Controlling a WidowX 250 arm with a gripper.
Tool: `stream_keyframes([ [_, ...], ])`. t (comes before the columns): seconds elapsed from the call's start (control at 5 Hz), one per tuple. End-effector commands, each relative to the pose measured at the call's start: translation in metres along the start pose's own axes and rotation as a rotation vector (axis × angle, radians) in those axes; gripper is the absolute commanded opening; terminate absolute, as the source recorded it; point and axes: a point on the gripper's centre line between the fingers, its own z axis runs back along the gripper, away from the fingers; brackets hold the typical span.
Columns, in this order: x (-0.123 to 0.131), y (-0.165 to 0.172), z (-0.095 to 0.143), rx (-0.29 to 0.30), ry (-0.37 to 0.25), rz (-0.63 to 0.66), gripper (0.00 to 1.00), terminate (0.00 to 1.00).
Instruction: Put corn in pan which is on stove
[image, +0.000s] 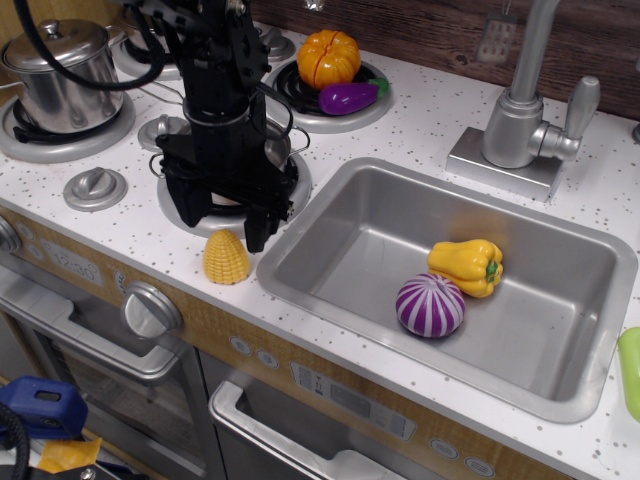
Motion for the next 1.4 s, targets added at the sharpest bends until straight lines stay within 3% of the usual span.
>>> stream_keyframes([
  [0.0,0.003,0.009,-0.006,-0.023,-0.017,0.021,1.00,0.00],
  [0.6,-0.004,0.008,-0.030,-0.076,-0.060,0.057,1.00,0.00],
  [0.8,-0.004,0.008,-0.027,-0.058,-0.077,0.049,0.00,0.00],
  [1.0,-0.002,0.015,0.000,-0.001,-0.056,0.023,0.00,0.00],
  [1.2,0.009,0.025,0.046,0.114,-0.032,-0.047,0.00,0.00],
])
